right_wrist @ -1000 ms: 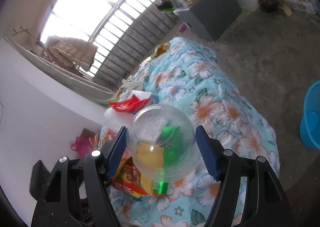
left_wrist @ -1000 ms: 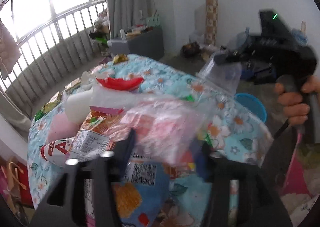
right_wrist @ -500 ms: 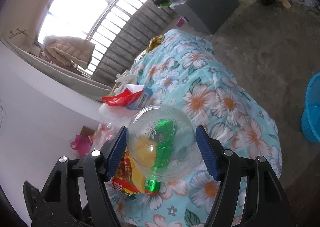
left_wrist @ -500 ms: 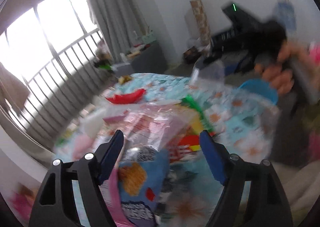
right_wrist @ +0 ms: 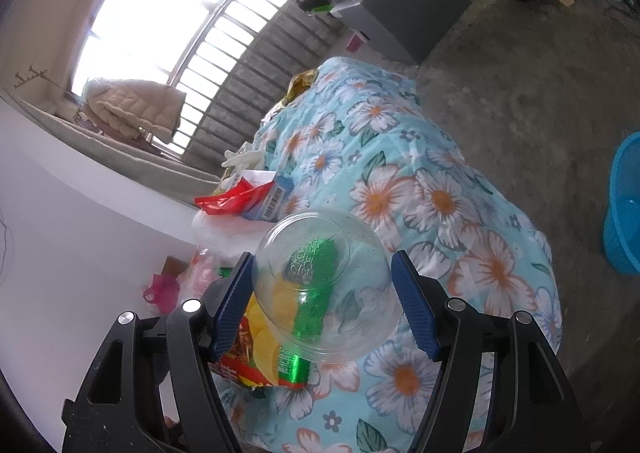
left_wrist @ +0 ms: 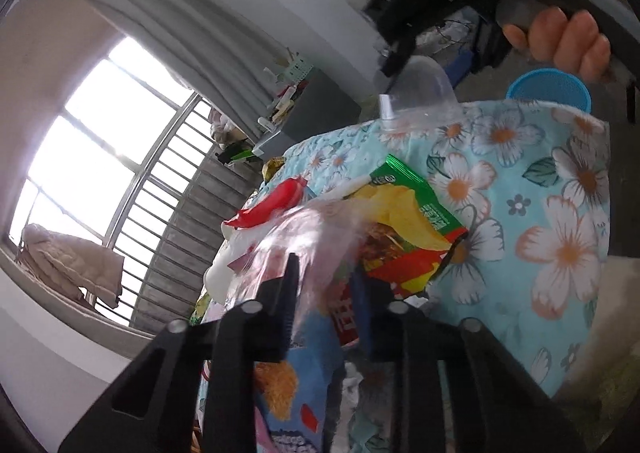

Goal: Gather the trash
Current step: 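Carry the clear cup and zip bag away from the bed toward the wastebasket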

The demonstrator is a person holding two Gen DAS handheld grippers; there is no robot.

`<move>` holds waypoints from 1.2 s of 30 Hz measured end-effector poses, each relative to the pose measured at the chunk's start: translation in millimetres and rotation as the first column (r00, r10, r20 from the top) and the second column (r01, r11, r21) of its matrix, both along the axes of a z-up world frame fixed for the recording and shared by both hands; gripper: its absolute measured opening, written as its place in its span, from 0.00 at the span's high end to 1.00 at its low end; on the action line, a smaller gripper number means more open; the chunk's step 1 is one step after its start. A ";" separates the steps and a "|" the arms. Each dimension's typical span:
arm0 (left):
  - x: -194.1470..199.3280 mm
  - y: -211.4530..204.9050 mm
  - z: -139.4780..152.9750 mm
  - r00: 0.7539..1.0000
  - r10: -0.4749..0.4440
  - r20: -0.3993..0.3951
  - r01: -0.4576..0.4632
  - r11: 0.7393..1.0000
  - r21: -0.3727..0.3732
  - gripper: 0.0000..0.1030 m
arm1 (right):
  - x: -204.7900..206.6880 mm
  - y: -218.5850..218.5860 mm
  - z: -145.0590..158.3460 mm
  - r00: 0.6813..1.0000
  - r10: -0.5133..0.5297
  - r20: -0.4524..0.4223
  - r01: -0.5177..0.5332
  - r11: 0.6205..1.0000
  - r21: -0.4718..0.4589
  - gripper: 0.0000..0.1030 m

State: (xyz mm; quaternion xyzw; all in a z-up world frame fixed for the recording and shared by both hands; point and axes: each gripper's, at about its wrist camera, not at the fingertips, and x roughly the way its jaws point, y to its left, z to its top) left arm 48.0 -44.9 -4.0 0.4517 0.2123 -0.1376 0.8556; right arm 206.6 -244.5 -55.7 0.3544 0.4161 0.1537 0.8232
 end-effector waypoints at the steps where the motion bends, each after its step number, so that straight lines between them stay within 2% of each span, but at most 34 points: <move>1: -0.4 0.6 1.9 1.000 0.000 0.003 0.000 1.000 -0.005 0.80 | 0.0 0.0 0.2 1.000 -0.001 0.000 0.001 1.000 0.001 0.37; 5: -3.5 1.7 12.2 1.000 -0.009 -0.004 0.009 1.000 -0.028 0.82 | -0.5 0.4 0.8 1.000 -0.001 0.002 0.001 1.000 0.002 0.37; 8: -2.5 5.7 21.2 1.000 -0.008 -0.030 0.006 0.997 -0.075 0.85 | -2.6 1.0 2.0 1.000 -0.003 0.005 0.003 1.000 0.005 0.37; 11: -1.5 13.4 35.5 1.000 0.017 -0.017 -0.019 0.991 -0.132 0.88 | -5.5 1.1 4.6 1.000 -0.005 0.009 0.005 1.000 0.003 0.37; 14: -0.6 24.2 54.1 0.999 0.045 -0.017 -0.048 0.977 -0.207 0.90 | -9.0 0.8 8.1 1.000 -0.010 0.019 0.010 1.000 0.005 0.37; 19: 9.4 48.6 84.4 0.994 0.100 -0.052 -0.112 0.929 -0.353 0.91 | -16.9 -1.6 14.8 0.999 -0.017 0.041 0.016 1.000 0.016 0.37; 24: 26.1 79.0 111.0 0.978 0.171 -0.121 -0.209 0.819 -0.535 0.92 | -25.2 -7.4 20.0 0.998 -0.036 0.059 0.035 0.999 0.026 0.37; 27: 22.2 85.4 131.6 0.979 0.161 -0.123 -0.202 0.752 -0.627 0.92 | -34.6 -17.9 21.3 0.995 -0.073 0.072 0.071 0.997 0.035 0.37; 29: 18.7 82.1 142.8 0.982 0.147 -0.116 -0.187 0.721 -0.667 0.92 | -43.9 -28.8 21.6 0.990 -0.118 0.081 0.116 0.993 0.032 0.37; 33: 18.2 49.6 153.3 0.985 0.043 -0.165 -0.154 0.642 -0.751 0.92 | -65.7 -62.2 19.8 0.966 -0.242 0.086 0.242 0.970 0.013 0.37; 36: 27.7 8.9 147.1 0.968 -0.074 -0.238 -0.145 0.610 -0.779 0.92 | -85.3 -98.1 17.1 0.929 -0.360 0.080 0.363 0.932 -0.020 0.37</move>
